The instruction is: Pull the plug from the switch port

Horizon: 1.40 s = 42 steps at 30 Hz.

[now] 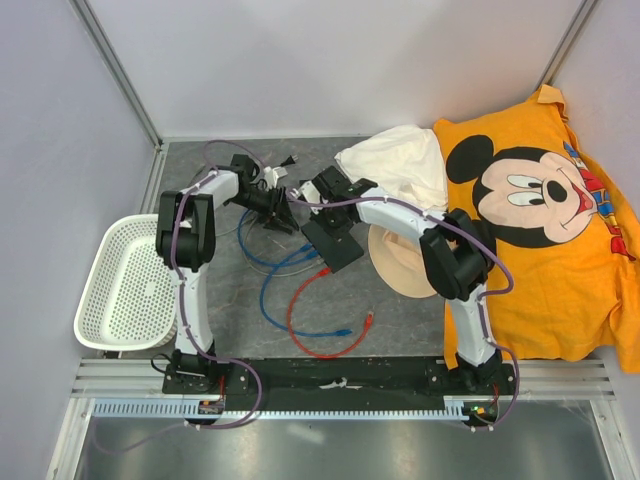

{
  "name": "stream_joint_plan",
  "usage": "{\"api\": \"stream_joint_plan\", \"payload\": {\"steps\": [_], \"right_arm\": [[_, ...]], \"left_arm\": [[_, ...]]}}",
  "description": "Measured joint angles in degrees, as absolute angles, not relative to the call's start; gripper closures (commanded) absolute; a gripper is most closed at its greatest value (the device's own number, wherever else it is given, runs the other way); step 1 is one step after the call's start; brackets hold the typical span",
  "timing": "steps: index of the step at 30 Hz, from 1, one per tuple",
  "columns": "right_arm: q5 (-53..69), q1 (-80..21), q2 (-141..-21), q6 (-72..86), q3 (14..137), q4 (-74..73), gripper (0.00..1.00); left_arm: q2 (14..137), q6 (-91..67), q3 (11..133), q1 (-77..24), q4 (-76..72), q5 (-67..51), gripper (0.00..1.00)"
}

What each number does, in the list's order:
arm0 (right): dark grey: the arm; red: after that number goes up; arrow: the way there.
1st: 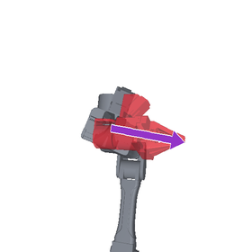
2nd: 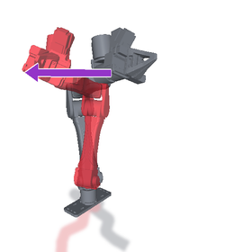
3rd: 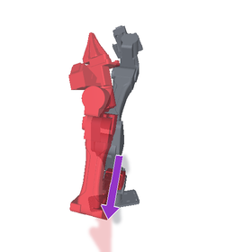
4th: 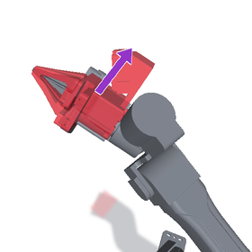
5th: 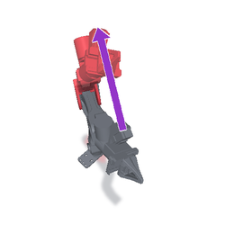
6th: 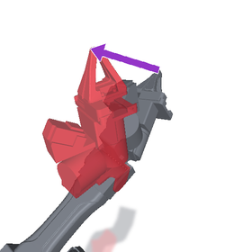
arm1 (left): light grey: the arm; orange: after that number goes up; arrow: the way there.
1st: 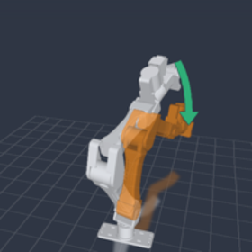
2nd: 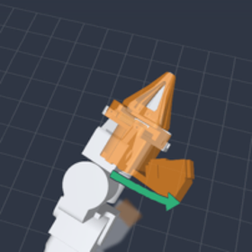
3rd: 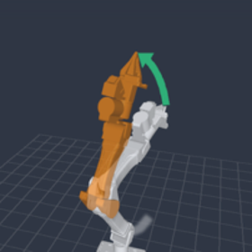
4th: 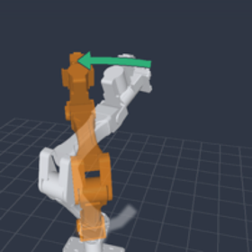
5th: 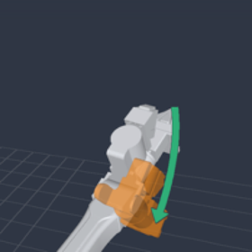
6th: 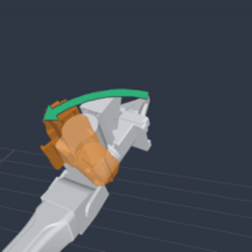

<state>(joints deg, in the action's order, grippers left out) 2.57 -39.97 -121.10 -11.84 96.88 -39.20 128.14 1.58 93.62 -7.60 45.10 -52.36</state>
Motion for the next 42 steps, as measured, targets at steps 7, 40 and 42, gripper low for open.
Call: {"api": "stream_joint_plan", "payload": {"steps": [7,40,42], "right_arm": [[2.94,-37.32,-116.05,-11.92,96.82,-39.97,1.00],[3.90,-36.91,-118.58,-12.03,92.29,-41.15,1.00],[3.95,-36.91,-118.63,-12.03,92.29,-41.12,1.00]], "left_arm": [[130.52,-0.32,92.92,-9.54,44.25,-51.18,0.84],[135.94,-3.11,96.49,-10.09,44.38,-61.28,0.61],[135.94,-3.09,96.18,-10.09,44.36,-62.11,0.60]]}}
